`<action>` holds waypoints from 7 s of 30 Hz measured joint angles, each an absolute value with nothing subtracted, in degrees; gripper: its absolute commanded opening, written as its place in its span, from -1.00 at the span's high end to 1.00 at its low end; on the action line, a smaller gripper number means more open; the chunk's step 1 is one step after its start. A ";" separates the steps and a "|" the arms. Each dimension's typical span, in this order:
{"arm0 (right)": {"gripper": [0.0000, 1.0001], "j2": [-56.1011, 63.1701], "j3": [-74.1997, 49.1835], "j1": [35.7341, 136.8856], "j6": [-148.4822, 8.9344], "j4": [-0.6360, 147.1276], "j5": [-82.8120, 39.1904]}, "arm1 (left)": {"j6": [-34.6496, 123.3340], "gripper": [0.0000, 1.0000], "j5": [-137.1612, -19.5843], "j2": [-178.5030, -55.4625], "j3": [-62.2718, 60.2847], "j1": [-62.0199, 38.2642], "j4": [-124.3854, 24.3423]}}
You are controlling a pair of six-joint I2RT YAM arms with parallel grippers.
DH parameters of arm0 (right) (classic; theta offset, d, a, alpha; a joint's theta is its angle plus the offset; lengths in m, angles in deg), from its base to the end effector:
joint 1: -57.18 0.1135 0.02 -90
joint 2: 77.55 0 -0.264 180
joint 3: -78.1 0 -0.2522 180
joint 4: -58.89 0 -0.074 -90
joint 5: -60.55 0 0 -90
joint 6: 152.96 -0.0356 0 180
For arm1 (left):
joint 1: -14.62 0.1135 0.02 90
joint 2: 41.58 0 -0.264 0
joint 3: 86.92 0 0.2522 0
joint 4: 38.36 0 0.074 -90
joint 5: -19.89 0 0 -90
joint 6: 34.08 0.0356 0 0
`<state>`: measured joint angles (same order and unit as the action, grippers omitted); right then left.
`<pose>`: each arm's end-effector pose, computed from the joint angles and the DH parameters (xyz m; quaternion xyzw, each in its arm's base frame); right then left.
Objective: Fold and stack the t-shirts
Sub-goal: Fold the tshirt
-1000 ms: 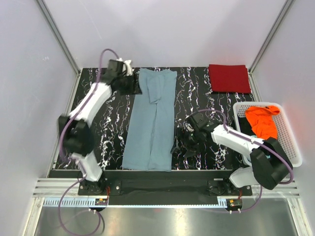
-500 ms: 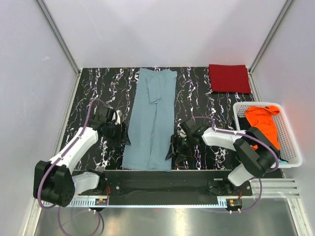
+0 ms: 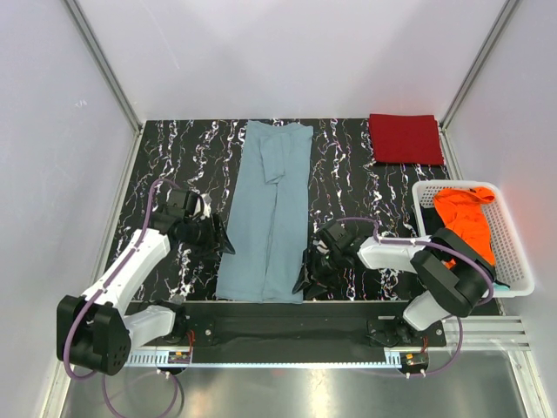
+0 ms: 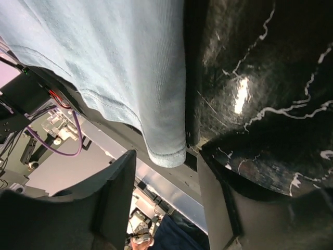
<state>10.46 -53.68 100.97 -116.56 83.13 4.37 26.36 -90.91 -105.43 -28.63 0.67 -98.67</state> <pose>0.1667 0.1873 0.1228 -0.0146 -0.9345 -0.3486 0.0710 0.1896 -0.0601 0.2281 -0.0932 0.9581 -0.2402 0.1255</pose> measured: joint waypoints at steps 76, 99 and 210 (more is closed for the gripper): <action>0.90 -5.47 -62.67 97.87 -115.62 94.04 -1.99 | -0.17 0.58 -87.94 -96.82 -54.01 -25.65 -84.92; 1.00 2.46 -38.76 87.64 -108.52 101.77 -1.79 | 7.69 1.00 -87.96 -106.94 -30.36 -12.19 -88.24; -0.36 53.56 29.70 72.21 -83.87 128.00 -6.62 | 37.00 0.17 -99.13 -158.19 18.49 5.30 -86.85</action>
